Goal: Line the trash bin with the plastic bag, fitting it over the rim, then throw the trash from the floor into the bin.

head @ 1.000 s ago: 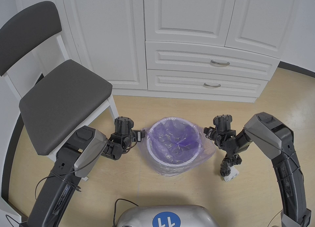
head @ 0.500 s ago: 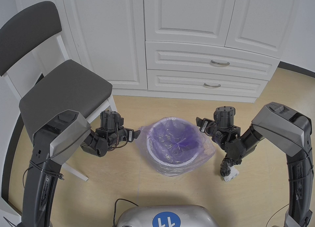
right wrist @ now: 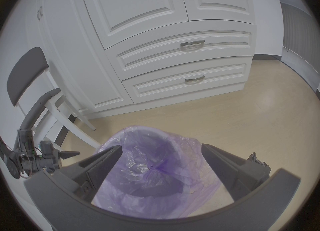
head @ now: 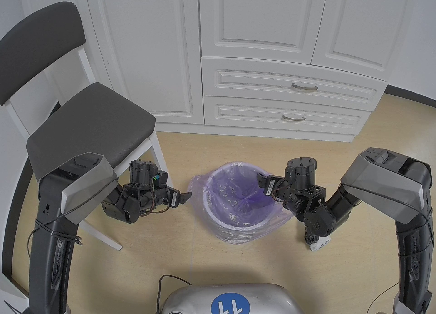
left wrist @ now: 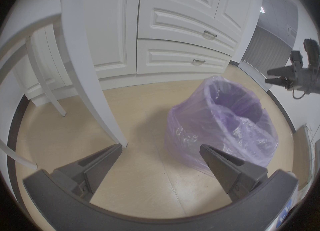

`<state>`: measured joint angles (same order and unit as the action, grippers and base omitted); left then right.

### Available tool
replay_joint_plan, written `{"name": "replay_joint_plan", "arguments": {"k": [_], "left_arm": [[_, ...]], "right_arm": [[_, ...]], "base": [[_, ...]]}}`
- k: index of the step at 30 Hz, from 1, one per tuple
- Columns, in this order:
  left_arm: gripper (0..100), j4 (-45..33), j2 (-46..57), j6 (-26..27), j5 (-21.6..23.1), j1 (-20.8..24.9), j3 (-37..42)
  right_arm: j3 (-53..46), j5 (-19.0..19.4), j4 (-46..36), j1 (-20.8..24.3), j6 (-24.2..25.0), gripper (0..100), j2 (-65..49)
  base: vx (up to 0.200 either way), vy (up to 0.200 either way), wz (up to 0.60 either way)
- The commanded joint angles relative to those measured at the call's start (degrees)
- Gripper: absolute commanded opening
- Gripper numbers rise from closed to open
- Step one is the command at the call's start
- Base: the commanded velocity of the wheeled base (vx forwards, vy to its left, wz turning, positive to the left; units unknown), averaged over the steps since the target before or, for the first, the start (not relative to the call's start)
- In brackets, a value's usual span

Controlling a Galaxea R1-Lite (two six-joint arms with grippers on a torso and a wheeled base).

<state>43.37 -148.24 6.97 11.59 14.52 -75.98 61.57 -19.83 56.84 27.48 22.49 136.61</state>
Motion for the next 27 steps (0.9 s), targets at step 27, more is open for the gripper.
{"name": "replay_joint_plan", "arguments": {"k": [27], "left_arm": [[100,-24.39,-22.01,0.76,0.18,1.92,-38.61]], "right_arm": [[-0.67,0.15,2.48,1.79,-0.61,100,2.61]], "base": [[0.0,0.0,0.0]]}}
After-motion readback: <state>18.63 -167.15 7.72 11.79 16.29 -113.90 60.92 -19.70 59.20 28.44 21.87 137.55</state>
